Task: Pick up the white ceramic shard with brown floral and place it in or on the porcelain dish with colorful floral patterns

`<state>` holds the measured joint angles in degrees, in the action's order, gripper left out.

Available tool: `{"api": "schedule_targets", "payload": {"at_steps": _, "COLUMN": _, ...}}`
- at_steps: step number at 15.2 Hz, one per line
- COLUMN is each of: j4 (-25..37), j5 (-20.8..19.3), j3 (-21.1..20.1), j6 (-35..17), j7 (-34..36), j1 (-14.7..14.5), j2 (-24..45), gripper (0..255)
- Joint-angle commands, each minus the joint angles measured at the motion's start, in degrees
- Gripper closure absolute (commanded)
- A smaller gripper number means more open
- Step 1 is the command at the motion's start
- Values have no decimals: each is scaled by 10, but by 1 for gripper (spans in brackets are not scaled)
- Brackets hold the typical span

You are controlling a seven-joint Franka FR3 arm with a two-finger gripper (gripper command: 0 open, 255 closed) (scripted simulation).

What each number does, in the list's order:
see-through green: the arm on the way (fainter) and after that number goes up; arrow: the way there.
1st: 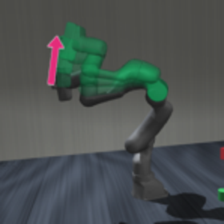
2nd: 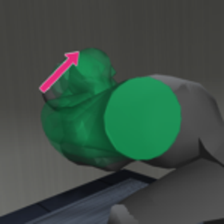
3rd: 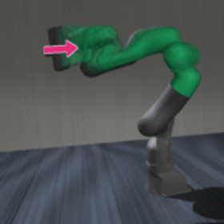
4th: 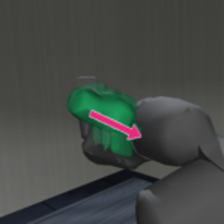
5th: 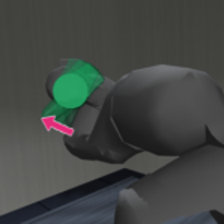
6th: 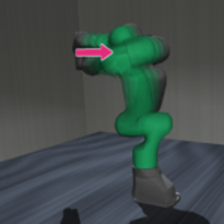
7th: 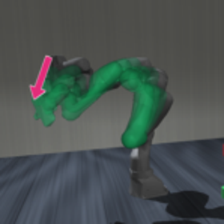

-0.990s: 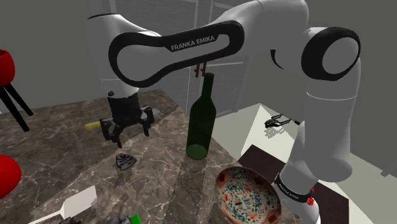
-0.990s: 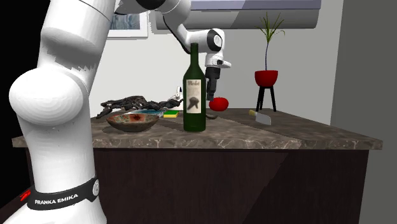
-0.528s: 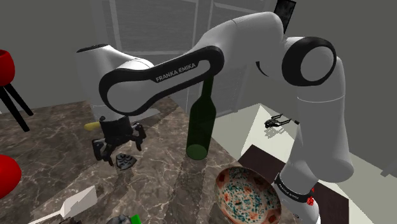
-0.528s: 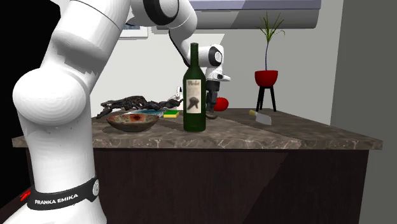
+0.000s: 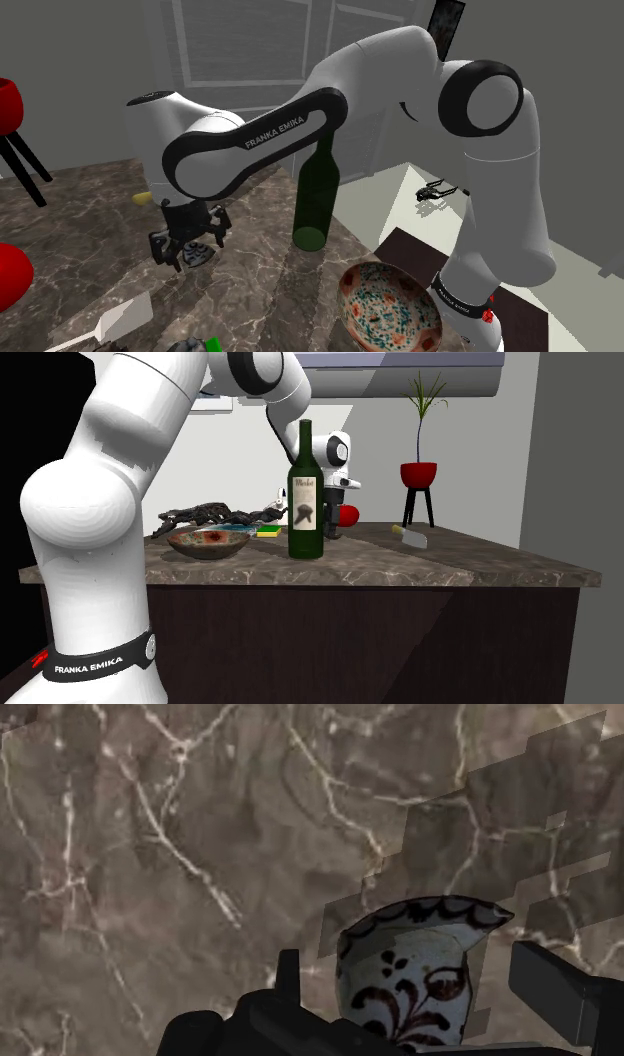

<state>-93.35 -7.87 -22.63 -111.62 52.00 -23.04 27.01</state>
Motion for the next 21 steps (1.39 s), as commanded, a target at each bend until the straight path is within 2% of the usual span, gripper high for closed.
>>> {"api": "schedule_targets", "payload": {"at_steps": 1, "j4": 0, "j5": 0, "j3": 0, "j6": -1, "j7": 0, "j1": 0, "j2": 0, "gripper": 0}}
{"api": "schedule_targets", "payload": {"at_steps": 5, "j4": 0, "j5": 0, "j3": 0, "j6": -1, "j7": 0, "j1": 0, "j2": 0, "gripper": 0}}
{"api": "schedule_targets", "payload": {"at_steps": 6, "j4": 0, "j5": 0, "j3": 0, "j6": -1, "j7": 0, "j1": 0, "j2": 0, "gripper": 255}}
{"api": "schedule_targets", "payload": {"at_steps": 15, "j4": 0, "j5": 0, "j3": 0, "j6": -1, "j7": 0, "j1": 0, "j2": 0, "gripper": 255}}
{"api": "schedule_targets", "payload": {"at_steps": 21, "j4": 23, "j5": 7, "j3": -4, "j6": 38, "j7": -3, "j1": 1, "j2": -16, "gripper": 255}}
